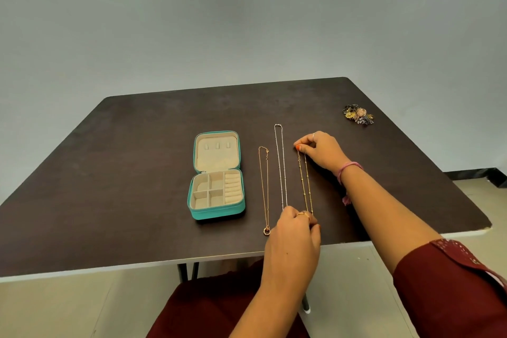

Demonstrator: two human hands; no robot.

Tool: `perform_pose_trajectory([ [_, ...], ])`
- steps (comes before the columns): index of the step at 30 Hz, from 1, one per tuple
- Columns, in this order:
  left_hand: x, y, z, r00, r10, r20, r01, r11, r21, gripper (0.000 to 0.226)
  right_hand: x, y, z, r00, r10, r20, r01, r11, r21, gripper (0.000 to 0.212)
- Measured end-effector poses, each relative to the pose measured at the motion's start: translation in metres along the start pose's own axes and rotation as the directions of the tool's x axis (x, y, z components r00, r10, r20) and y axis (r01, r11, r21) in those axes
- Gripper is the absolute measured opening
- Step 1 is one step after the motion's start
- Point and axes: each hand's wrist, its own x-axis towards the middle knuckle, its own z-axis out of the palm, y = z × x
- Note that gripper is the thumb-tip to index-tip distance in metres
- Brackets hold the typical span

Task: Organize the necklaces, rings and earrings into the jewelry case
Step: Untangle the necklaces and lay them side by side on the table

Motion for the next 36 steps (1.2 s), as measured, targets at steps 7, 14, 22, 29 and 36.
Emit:
perform_pose_trajectory([
  [7, -0.001, 0.003, 0.001, 0.999, -0.012, -0.038, 0.013, 1.0, 0.016, 0.025, 0.006, 0.0, -0.006, 0.997, 0.068, 0.042, -0.07, 0.995, 0.068, 0.019],
  [14, 0.0, 0.002, 0.002, 0.999, -0.027, -0.021, 0.028, 0.999, 0.041, 0.024, 0.009, -0.001, -0.007, 0.992, 0.104, 0.07, -0.109, 0.992, 0.068, 0.018],
  [22, -0.001, 0.001, -0.004, 0.999, -0.041, -0.003, 0.041, 0.999, 0.003, 0.025, 0.007, -0.005, -0.009, 0.99, 0.1, 0.097, -0.104, 0.994, 0.037, 0.023],
  [29, -0.006, -0.006, -0.021, 0.996, -0.045, -0.072, 0.039, 0.996, -0.082, 0.014, 0.005, -0.004, -0.011, 0.987, 0.138, 0.086, -0.151, 0.974, 0.171, 0.03],
  [36, 0.003, -0.033, -0.069, 0.949, -0.178, -0.262, 0.085, 0.94, -0.33, 0.013, 0.008, -0.012, -0.009, 0.974, 0.195, -0.113, -0.138, 0.912, 0.386, 0.023],
])
